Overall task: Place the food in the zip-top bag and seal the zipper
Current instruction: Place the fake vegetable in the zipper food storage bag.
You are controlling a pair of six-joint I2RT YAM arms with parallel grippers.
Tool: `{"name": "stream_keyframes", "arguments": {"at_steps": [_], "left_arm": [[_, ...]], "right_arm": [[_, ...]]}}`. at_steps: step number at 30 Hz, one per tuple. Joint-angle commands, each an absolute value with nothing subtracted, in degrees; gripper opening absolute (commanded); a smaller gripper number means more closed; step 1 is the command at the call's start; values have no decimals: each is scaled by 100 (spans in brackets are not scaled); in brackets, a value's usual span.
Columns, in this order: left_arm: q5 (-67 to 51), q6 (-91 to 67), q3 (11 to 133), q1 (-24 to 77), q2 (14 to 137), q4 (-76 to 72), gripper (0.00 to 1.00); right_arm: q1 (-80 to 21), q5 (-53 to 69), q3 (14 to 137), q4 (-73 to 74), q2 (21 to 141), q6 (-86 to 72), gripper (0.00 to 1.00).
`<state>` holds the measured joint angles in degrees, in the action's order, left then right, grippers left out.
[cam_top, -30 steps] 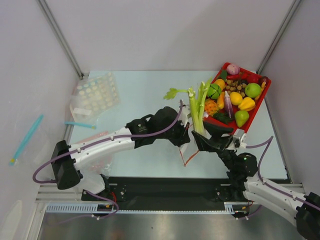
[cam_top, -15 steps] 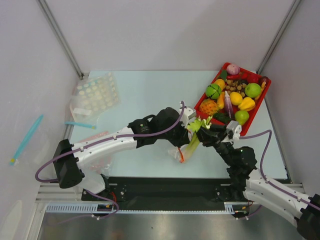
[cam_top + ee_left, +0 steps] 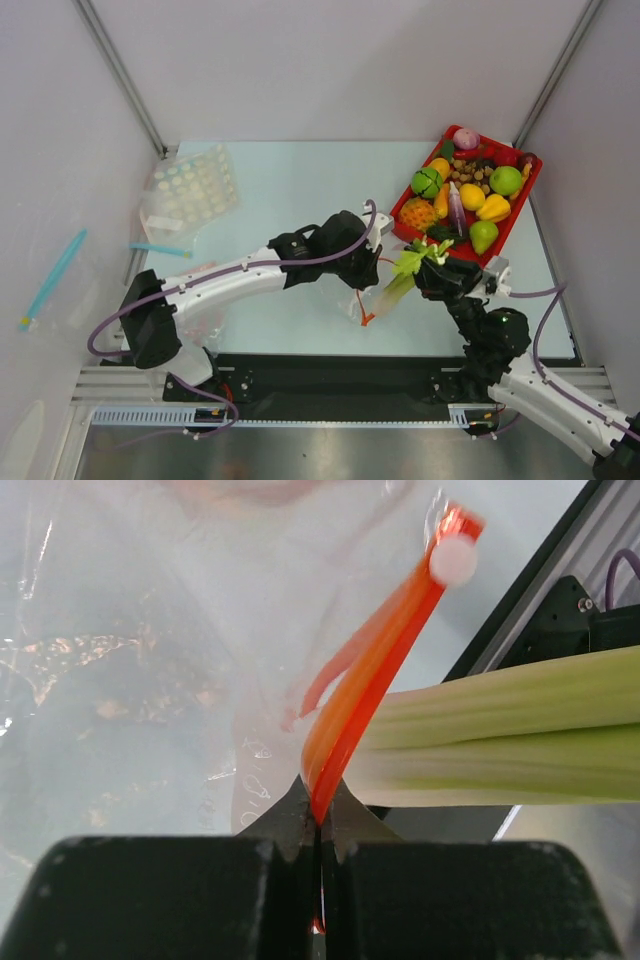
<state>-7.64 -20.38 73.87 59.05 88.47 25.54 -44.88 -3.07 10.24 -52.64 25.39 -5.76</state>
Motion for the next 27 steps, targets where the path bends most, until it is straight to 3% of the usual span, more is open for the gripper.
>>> {"name": "stream_keyframes", "arguments": {"at_steps": [1, 17, 27], "left_arm": [[-1168, -2030, 7638, 5880, 8842, 2487, 0], [-2056, -2469, 7322, 6082, 8184, 2040, 0], [-2759, -3180, 6751, 5907, 7490, 1153, 0]], "right_arm": [[-4500, -527, 774, -6230, 2181, -615, 0], [-4509, -580, 97, -8304, 2030, -106, 0], [-4509, -1071, 0, -8604, 1916, 184, 0]]}}
